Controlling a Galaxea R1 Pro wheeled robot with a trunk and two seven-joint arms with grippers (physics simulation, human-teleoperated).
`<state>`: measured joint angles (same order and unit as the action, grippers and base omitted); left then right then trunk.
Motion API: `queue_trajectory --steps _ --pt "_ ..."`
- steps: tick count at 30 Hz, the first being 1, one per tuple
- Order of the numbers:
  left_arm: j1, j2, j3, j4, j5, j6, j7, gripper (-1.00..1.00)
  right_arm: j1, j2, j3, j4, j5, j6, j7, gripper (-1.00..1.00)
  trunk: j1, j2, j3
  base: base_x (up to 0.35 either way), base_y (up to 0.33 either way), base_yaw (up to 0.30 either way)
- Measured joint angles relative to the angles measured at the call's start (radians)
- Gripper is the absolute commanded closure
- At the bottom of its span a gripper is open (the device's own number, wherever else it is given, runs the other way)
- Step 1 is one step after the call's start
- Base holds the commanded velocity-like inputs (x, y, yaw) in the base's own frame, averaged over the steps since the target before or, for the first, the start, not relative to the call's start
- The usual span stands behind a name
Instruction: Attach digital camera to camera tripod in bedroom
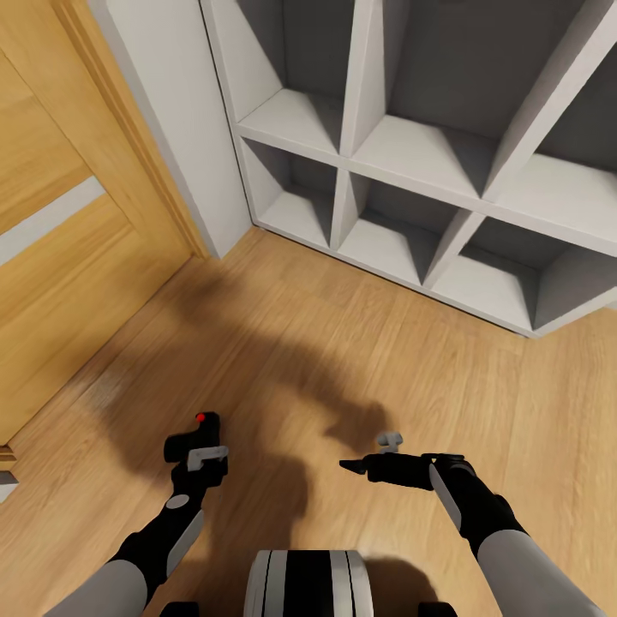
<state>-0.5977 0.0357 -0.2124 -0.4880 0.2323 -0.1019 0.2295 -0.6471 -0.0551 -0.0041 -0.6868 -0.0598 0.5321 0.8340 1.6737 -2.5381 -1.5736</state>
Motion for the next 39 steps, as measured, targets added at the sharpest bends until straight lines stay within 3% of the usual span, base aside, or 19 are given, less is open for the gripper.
queue_trajectory --steps 23,24,39 --pt "0.000 0.000 0.000 0.001 0.000 -0.001 0.001 -1.00 0.000 0.000 0.000 0.000 0.000 0.000 0.000 -1.00 0.000 0.000 0.000 0.011 0.000 0.000" --pt "0.000 0.001 0.000 0.001 0.000 0.000 0.001 1.00 0.000 0.000 0.000 0.000 0.000 0.000 0.000 -1.00 0.000 0.000 0.000 0.000 0.000 0.000" --pt "0.000 -0.001 0.001 0.001 0.004 -0.001 0.001 1.00 0.000 0.000 0.000 0.000 0.000 0.001 0.000 -1.00 0.000 0.000 0.000 0.000 0.000 0.000"
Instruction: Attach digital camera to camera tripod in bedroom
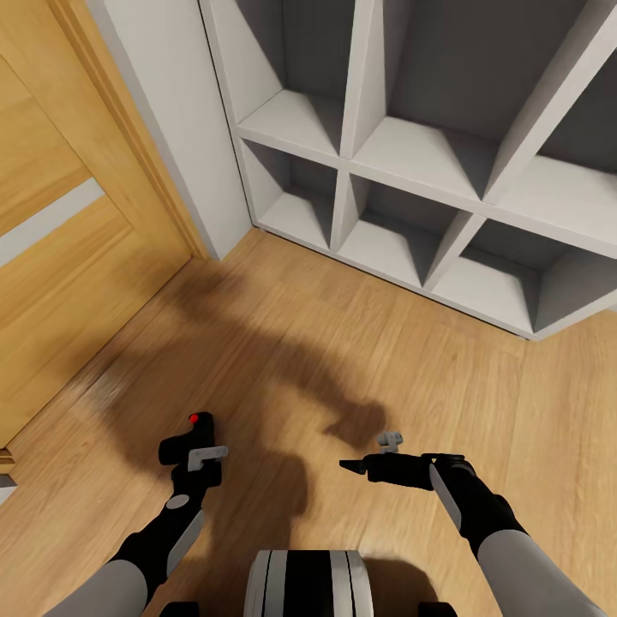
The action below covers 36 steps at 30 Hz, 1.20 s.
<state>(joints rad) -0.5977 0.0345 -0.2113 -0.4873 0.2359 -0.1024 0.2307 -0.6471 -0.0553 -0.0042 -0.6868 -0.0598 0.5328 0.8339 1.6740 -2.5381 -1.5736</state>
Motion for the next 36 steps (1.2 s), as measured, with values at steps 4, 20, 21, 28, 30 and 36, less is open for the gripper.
queue_trajectory --steps 4,20,21,28,30,36 --pt "0.000 -0.003 0.004 -0.046 -0.003 0.005 0.019 1.00 0.000 -0.001 0.000 0.000 -0.001 0.000 0.001 -1.00 0.000 0.000 0.000 0.000 0.000 0.000" --pt "0.003 -0.183 -0.221 -0.959 0.055 0.761 0.361 1.00 0.000 -0.002 -0.066 -0.005 0.009 0.000 0.010 -1.00 0.000 0.000 0.000 0.000 0.000 0.000" --pt "0.003 -0.183 -0.223 -0.960 0.059 0.761 0.365 1.00 0.000 -0.002 -0.066 -0.005 0.009 0.001 0.010 -1.00 0.000 0.000 0.000 0.000 0.000 0.000" --pt "0.003 -0.182 -0.229 -0.964 0.090 0.760 0.376 1.00 0.000 -0.002 -0.066 -0.006 0.009 0.000 0.009 -1.00 -0.002 0.001 0.019 0.000 0.000 0.000" --pt "0.003 -0.182 -0.230 -0.964 0.095 0.760 0.377 1.00 0.000 -0.002 -0.066 -0.005 0.009 0.000 0.009 -1.00 -0.003 0.002 0.027 0.000 0.000 0.000" --pt "0.003 -0.176 -0.229 -0.967 0.192 0.755 0.374 1.00 0.000 0.000 -0.066 -0.005 0.009 0.000 0.006 -1.00 -0.006 0.003 0.050 0.000 0.000 0.000"
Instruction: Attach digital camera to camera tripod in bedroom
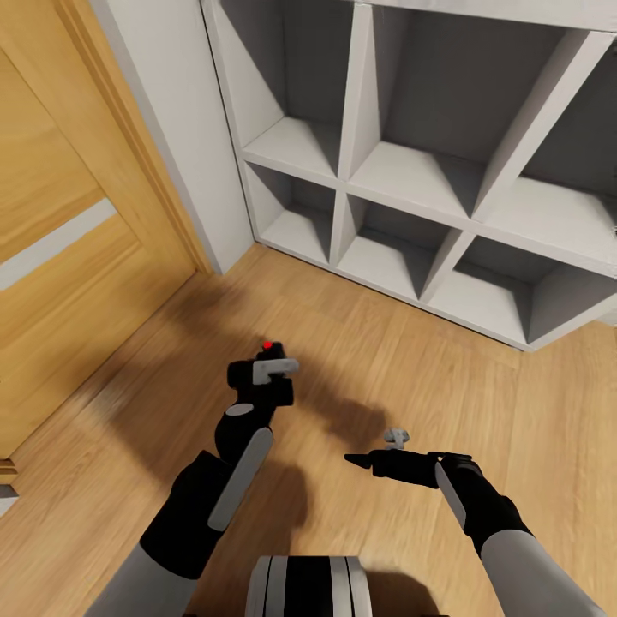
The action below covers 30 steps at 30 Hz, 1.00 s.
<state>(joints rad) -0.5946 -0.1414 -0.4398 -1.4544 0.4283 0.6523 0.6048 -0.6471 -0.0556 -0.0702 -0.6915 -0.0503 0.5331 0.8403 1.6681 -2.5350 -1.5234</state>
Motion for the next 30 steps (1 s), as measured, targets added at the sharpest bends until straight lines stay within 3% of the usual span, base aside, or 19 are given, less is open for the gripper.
queue_trajectory --steps 5,9,11,12,15,19,24,30 --pt "0.000 0.005 0.004 0.000 0.032 -0.002 -0.007 1.00 0.000 -0.001 0.000 0.000 0.000 0.001 -0.001 -1.00 -0.002 0.001 0.019 0.000 0.000 0.000" --pt "0.000 0.046 0.006 0.001 0.092 -0.004 -0.111 1.00 0.000 -0.001 -0.001 0.000 -0.001 0.001 -0.001 -1.00 -0.004 0.002 0.035 0.000 0.000 0.000" --pt "-0.001 0.090 0.011 0.002 0.138 -0.007 -0.206 1.00 0.000 -0.001 -0.002 0.000 -0.001 0.001 -0.001 -1.00 -0.005 0.003 0.043 0.000 0.000 0.000" --pt "-0.001 0.127 0.023 0.003 0.172 -0.015 -0.276 1.00 0.000 -0.001 -0.002 0.000 -0.001 0.001 -0.001 -1.00 -0.005 0.003 0.046 0.000 0.000 0.000" --pt "-0.001 0.225 0.084 0.009 0.266 -0.043 -0.459 1.00 0.000 -0.001 -0.002 0.000 -0.001 0.001 -0.002 -1.00 -0.007 0.003 0.058 0.000 0.000 0.000" --pt "-0.001 0.301 0.136 0.018 0.374 -0.058 -0.601 1.00 0.000 -0.001 -0.001 0.000 -0.001 0.001 -0.003 -1.00 -0.009 0.004 0.073 0.000 0.000 0.000" --pt "0.000 0.346 0.157 0.037 0.445 -0.063 -0.693 1.00 0.000 -0.001 -0.001 0.000 -0.001 0.001 -0.004 -1.00 -0.011 0.006 0.093 0.000 0.000 0.000" --pt "-0.001 0.362 0.165 0.045 0.474 -0.065 -0.727 1.00 0.000 -0.001 -0.002 0.000 -0.002 0.001 -0.003 -1.00 -0.014 0.007 0.116 0.000 0.000 0.000"
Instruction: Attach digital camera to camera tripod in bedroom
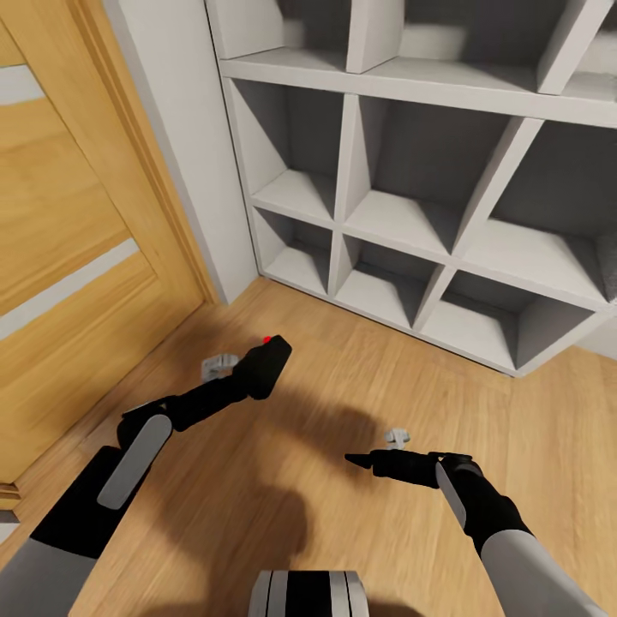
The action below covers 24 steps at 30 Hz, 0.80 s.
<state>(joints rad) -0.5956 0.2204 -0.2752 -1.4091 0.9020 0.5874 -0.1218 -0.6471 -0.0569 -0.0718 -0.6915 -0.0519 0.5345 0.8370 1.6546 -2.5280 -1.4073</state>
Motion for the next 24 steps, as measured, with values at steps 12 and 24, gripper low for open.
queue_trajectory --steps 12,24 --pt "0.000 0.002 0.001 0.011 0.006 -0.004 -0.070 1.00 0.000 0.000 0.000 -0.002 0.000 -0.001 0.000 -1.00 -0.005 0.003 0.046 0.000 0.000 0.000" --pt "0.000 0.002 0.027 0.085 -0.003 -0.008 -0.261 1.00 0.000 -0.001 0.000 -0.007 0.002 -0.001 0.000 -1.00 -0.011 0.006 0.093 0.000 0.000 0.000"
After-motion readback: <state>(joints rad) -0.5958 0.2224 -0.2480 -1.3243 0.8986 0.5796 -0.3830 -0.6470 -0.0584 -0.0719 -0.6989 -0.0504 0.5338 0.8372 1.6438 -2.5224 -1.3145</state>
